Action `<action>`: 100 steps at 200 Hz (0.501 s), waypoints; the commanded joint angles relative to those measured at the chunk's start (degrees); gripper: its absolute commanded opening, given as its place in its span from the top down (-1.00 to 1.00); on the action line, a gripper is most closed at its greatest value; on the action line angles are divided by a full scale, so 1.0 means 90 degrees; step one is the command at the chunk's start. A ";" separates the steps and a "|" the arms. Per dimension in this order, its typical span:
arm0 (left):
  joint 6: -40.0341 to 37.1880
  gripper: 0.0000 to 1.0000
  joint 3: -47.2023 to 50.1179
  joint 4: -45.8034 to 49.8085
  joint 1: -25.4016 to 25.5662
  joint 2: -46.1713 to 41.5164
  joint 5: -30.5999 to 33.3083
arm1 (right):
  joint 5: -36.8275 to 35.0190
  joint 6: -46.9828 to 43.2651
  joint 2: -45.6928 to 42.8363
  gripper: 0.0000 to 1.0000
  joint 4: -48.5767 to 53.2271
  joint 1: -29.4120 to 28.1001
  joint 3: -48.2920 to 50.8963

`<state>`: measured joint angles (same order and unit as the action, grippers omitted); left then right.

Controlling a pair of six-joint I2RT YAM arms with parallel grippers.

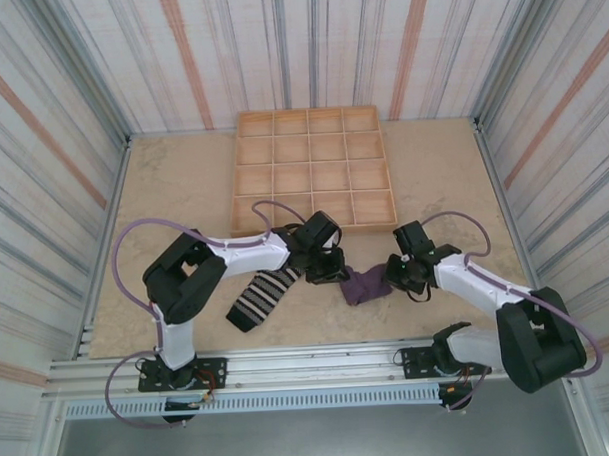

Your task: Roll the socks

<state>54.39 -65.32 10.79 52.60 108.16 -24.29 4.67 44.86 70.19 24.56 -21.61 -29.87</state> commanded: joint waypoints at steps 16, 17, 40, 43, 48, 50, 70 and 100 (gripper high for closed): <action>0.0064 1.00 0.0475 0.0076 0.0031 -0.0574 -0.0110 | -0.0289 -0.0840 0.1050 1.00 -0.0419 0.0047 -0.0730; 0.0072 1.00 0.0492 0.0078 0.0033 -0.0593 -0.0082 | -0.0292 -0.0852 0.1079 1.00 -0.0421 0.0047 -0.0757; 0.0167 1.00 0.0728 0.0118 0.0083 -0.0980 0.0396 | -0.0109 -0.1251 0.1809 1.00 -0.0707 0.0048 -0.1268; 0.0181 1.00 0.0740 0.0129 0.0097 -0.1013 0.0458 | -0.0050 -0.1300 0.1894 1.00 -0.0767 0.0040 -0.1321; 0.0200 1.00 0.0761 0.0161 0.0111 -0.1062 0.0544 | 0.0034 -0.1369 0.2031 1.00 -0.0859 0.0032 -0.1411; 0.0215 1.00 0.0768 0.0169 0.0117 -0.1083 0.0583 | 0.0076 -0.1403 0.2083 1.00 -0.0882 0.0024 -0.1440; 0.0342 1.00 0.0864 0.0131 0.0232 -0.1187 0.0956 | 0.0238 -0.1753 0.2583 1.00 -0.0868 -0.0108 -0.1911; 0.0601 1.00 0.0668 0.0715 0.0310 -0.0988 0.1345 | 0.0106 -0.2045 0.2817 1.00 -0.0740 -0.0273 -0.2272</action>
<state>57.28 -59.11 10.41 54.33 99.02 -15.35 7.51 30.98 93.69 17.69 -23.40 -48.93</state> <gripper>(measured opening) 0.149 0.074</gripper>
